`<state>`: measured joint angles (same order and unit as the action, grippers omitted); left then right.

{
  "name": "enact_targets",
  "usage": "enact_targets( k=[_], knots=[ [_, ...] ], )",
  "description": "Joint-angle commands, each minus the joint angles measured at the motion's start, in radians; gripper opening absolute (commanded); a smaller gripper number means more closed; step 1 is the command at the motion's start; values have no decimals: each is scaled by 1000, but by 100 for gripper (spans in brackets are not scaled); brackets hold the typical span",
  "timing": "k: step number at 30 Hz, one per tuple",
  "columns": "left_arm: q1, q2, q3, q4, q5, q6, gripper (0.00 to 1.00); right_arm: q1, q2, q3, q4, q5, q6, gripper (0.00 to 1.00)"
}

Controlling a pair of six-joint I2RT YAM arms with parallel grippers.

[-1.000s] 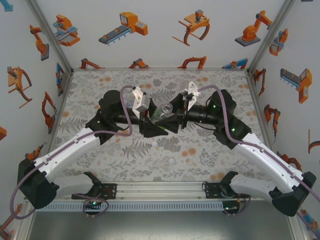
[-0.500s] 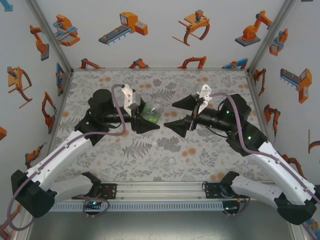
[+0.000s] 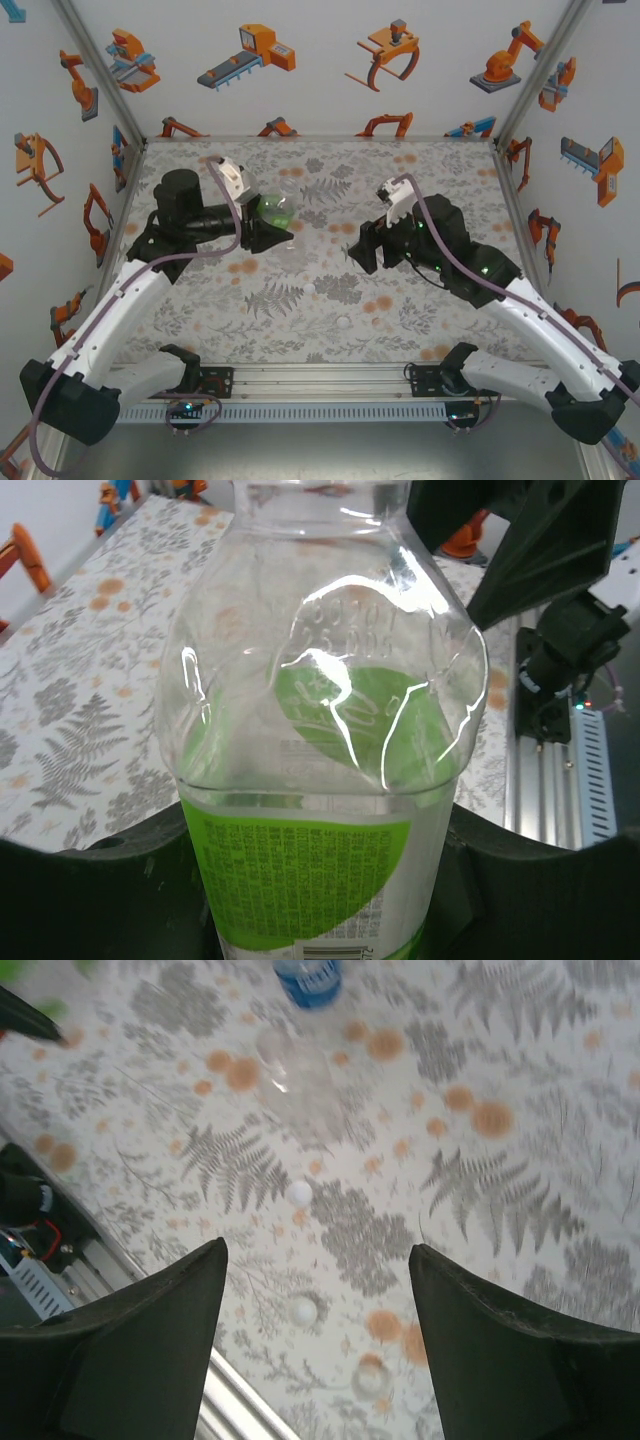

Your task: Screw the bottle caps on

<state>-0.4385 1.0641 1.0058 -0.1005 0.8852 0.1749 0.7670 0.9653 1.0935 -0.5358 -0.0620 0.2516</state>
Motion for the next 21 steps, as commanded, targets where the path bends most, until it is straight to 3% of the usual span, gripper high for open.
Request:
enact_targets(
  k=[1, 9, 15, 21],
  knots=[
    [34, 1, 12, -5, -3, 27, 0, -10, 28, -33, -122, 97, 136, 65],
    [82, -2, -16, 0, -1, 41, 0, -11, 138, -60, -296, 120, 336, 64],
    [86, -21, -19, -80, 7, 99, 3, -11, 52, -195, -239, 114, 469, 68],
    [87, -53, -83, 28, 9, 68, 3, -11, -26, -322, -213, 130, 584, 57]
  ],
)
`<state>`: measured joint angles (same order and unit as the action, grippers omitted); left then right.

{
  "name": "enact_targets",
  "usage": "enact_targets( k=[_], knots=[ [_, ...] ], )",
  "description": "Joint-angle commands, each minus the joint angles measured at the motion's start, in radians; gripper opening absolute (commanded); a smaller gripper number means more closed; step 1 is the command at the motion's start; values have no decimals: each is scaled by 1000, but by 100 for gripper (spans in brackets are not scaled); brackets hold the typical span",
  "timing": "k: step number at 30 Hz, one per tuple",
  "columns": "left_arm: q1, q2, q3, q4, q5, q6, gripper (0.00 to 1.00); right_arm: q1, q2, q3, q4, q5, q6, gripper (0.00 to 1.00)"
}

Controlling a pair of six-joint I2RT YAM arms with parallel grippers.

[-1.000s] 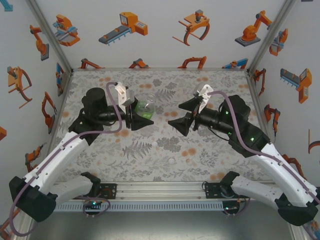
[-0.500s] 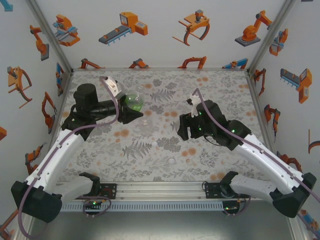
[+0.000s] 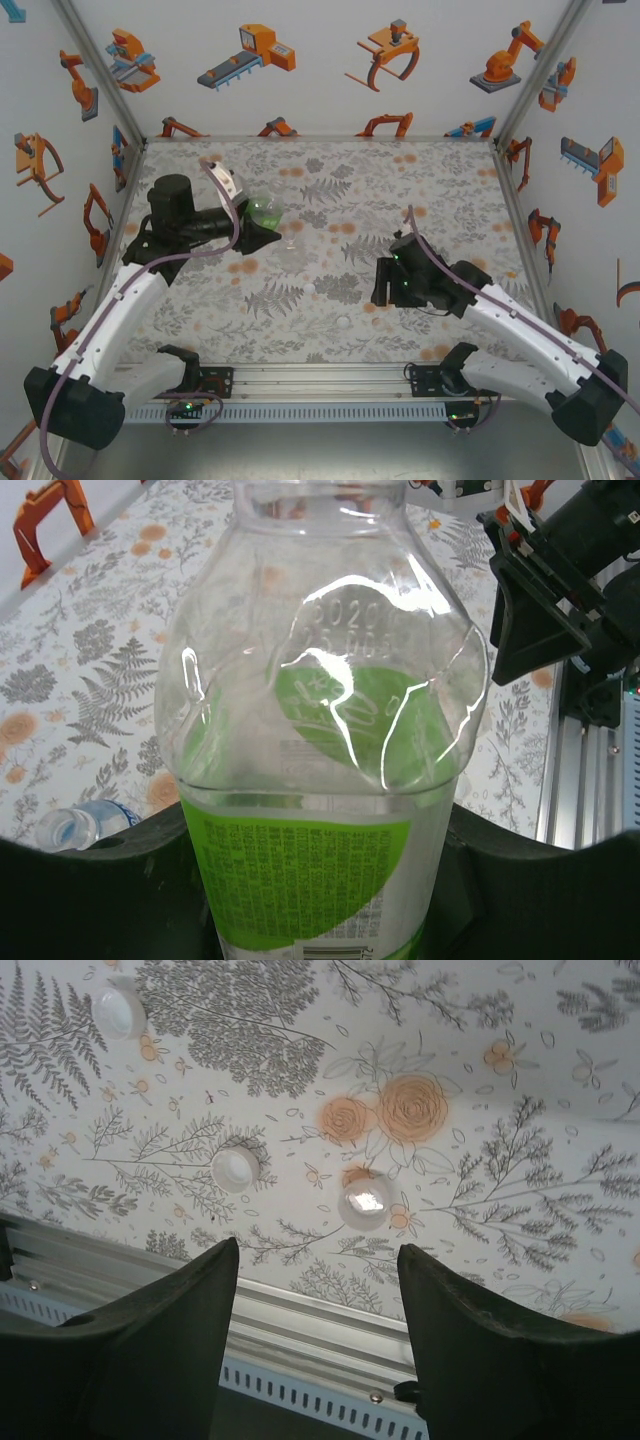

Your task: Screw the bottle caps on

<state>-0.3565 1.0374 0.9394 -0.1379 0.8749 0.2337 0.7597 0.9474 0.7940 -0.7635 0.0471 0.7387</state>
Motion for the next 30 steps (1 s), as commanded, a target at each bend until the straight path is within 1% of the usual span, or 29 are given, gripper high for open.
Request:
enact_targets(
  k=[1, 4, 8, 9, 19, 30],
  knots=[
    [7, -27, -25, 78, 24, 9, 2, -2, 3, -28, 12, 17, 105, 55],
    [17, -29, -40, 119, 44, -7, 1, 8, 47, -45, 17, -1, 121, 52],
    [21, -31, -45, 130, 47, -7, 1, 37, 107, -45, 24, 21, 139, 51],
    [22, -31, -47, 132, 45, -8, 1, 43, 120, -43, 28, 25, 142, 50],
    [25, -31, -44, 127, 44, -19, 2, 110, 235, 6, -7, 88, 158, 49],
    [26, -19, -34, 128, 50, -37, 4, 135, 347, -10, 20, 99, 162, 47]
  ],
)
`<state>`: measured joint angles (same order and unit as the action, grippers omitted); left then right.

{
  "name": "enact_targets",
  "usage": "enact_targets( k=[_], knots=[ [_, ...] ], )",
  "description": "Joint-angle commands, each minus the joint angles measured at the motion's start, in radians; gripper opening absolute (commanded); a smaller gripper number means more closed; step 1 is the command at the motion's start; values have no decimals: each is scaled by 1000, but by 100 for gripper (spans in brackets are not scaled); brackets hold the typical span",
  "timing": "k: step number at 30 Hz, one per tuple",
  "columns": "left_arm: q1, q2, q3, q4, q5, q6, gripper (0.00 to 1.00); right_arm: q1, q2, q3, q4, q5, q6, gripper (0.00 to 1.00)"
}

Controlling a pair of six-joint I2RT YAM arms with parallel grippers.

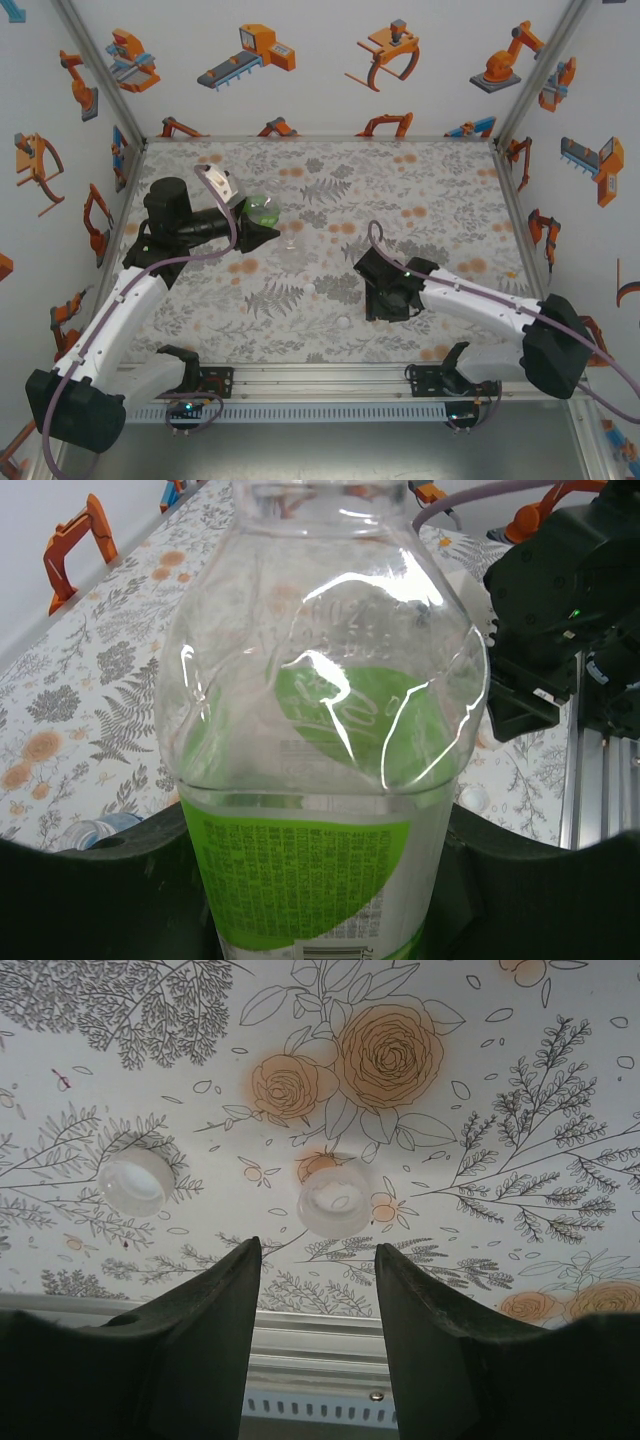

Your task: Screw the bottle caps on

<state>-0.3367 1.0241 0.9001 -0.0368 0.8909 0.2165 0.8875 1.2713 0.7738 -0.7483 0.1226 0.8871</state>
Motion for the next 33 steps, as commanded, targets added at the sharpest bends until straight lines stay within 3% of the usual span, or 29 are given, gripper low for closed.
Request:
enact_targets(
  k=[1, 14, 33],
  knots=[
    [6, -3, 6, 28, 37, -21, 5, 8, 33, 6, 15, 24, 15, 47],
    [5, -2, 7, 23, 39, -21, 7, 19, 119, -38, 92, 22, 38, 45],
    [6, 21, 14, 11, 39, -19, 10, 17, -6, -82, 34, 75, 56, 45]
  ],
)
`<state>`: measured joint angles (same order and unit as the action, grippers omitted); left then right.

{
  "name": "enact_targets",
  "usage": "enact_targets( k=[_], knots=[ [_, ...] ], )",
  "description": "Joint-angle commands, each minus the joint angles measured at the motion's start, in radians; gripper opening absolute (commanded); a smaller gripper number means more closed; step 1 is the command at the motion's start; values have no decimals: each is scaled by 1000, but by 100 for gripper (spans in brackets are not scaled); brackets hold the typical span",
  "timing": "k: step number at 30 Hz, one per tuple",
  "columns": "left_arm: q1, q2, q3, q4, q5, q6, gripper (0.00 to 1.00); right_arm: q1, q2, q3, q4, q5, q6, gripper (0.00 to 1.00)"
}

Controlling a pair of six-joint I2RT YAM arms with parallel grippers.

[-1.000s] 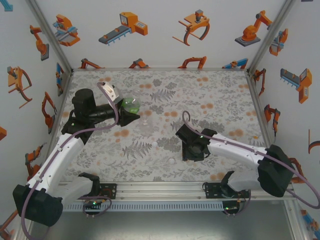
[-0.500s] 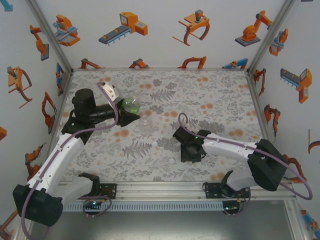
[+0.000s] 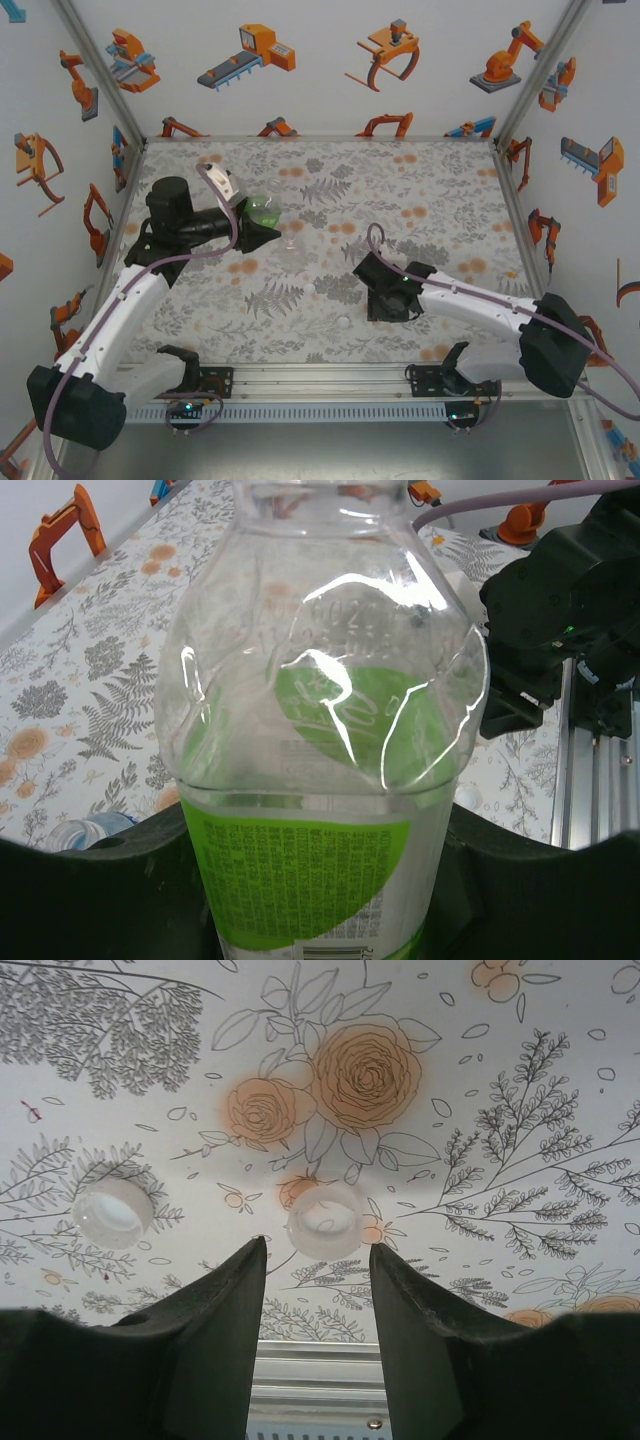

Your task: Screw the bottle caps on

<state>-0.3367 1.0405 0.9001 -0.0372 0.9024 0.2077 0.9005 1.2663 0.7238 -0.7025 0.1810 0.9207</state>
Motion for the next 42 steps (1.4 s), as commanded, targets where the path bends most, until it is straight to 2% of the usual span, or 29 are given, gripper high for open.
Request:
enact_targets(
  k=[1, 7, 19, 29, 36, 42],
  knots=[
    [6, 6, 15, 10, 29, -10, 10, 5, 4, -40, 3, 7, 27, 45],
    [7, 12, 17, 8, 30, -13, 10, 5, 22, -79, 73, -8, 47, 45],
    [6, 20, 22, 4, 33, -16, 10, 5, 50, -73, 95, 21, 42, 43],
    [6, 27, 26, -3, 32, -13, 11, -1, 56, -43, 80, 98, 37, 44],
    [6, 29, 28, -7, 32, -11, 11, -53, 80, -32, 111, 93, -13, 44],
    [6, 32, 29, -12, 32, -7, 12, -58, 124, -10, 141, 72, -53, 44]
  ],
)
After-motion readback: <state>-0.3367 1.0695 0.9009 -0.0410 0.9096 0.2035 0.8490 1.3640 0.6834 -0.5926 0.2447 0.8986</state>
